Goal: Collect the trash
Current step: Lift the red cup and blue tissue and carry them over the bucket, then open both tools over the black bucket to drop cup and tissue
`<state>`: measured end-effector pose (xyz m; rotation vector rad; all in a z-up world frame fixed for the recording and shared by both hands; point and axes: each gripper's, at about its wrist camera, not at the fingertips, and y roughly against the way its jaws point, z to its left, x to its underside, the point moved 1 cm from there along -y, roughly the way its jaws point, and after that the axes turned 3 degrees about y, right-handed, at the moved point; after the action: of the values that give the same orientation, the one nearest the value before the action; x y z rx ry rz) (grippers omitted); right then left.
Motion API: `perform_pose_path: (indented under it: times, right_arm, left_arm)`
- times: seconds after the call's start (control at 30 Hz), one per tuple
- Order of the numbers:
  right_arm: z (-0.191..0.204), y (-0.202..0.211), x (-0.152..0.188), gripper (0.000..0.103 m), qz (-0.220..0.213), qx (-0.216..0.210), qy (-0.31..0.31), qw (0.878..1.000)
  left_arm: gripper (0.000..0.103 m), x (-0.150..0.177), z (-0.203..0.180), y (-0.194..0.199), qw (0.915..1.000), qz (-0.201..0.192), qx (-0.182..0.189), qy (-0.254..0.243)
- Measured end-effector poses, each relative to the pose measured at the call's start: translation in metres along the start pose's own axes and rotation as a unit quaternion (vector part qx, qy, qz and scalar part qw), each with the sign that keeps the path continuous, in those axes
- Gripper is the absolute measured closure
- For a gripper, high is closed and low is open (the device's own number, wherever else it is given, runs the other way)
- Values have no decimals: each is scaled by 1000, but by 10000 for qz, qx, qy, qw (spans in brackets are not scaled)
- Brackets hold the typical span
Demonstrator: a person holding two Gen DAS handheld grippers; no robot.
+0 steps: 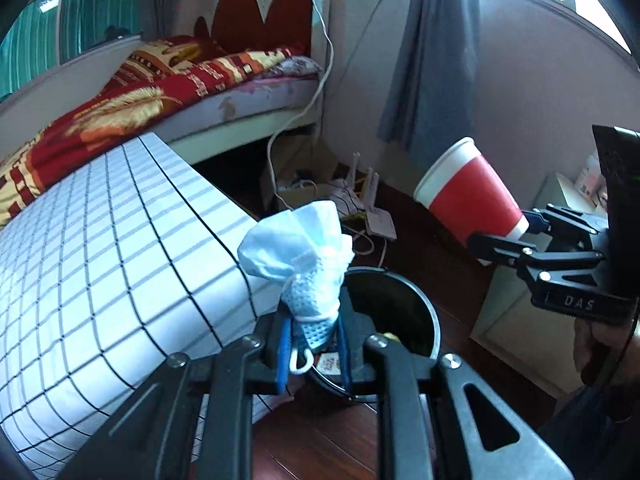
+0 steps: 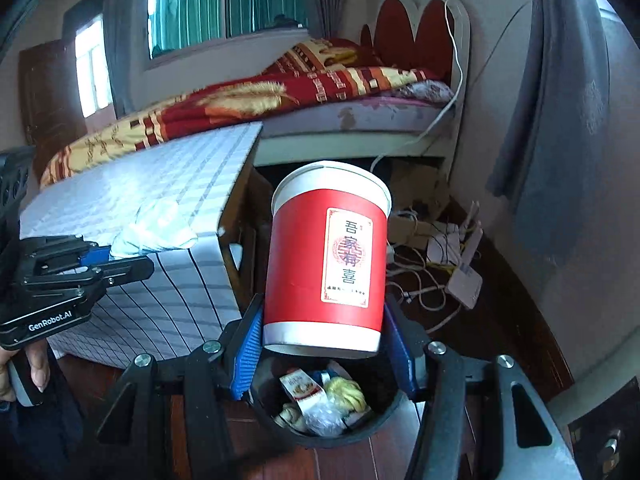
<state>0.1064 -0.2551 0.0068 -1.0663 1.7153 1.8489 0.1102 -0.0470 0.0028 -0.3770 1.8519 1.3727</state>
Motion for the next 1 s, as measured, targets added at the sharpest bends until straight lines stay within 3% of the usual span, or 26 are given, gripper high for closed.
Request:
perform_pose_path:
  times: [0.33,1.0]
  right_arm:
    - [-6,-25,35,45,555,178,190,9981]
    - [-14,-113,95,45,1746,-156,534,9831]
  left_arm:
    - [83,23,-24,-39,9980,505,378,-59]
    - [82,54,-39,-119,9848,1561,745,126]
